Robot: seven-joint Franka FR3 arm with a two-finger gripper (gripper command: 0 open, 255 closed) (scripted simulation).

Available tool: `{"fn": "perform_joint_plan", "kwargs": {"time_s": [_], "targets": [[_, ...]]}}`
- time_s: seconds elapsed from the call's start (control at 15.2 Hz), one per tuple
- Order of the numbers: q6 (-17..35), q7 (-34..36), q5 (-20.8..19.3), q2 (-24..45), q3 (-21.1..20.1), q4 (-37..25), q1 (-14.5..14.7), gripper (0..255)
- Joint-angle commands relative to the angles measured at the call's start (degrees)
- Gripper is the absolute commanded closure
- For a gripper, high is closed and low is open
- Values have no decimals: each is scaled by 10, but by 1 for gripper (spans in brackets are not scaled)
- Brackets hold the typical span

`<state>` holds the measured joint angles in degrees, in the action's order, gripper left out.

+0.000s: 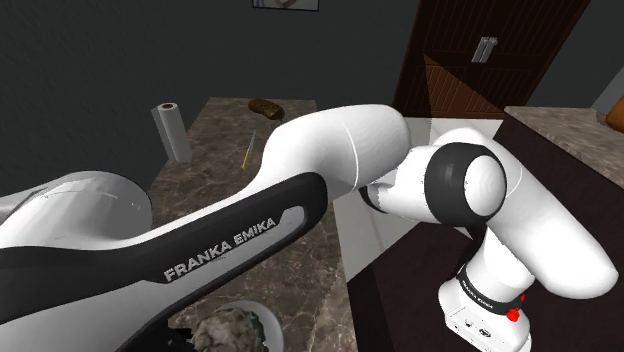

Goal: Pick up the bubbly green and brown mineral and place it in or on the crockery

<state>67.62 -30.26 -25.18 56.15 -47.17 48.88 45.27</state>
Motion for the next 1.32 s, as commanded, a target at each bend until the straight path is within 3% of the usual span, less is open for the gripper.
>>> {"fn": "perform_joint_plan", "kwargs": {"time_s": [0.0, 0.26, 0.73, 0.79, 1.12, 1.25], "targets": [[21, 3, 1, -4, -2, 30, -13, 255], [46, 5, -1, -1, -2, 58, -22, 255], [46, 5, -1, -1, -2, 58, -22, 255], [46, 5, -1, -1, -2, 58, -22, 0], [46, 5, -1, -1, -2, 58, -22, 0], [-32, -19, -15, 43, 18, -92, 42, 0]]}}
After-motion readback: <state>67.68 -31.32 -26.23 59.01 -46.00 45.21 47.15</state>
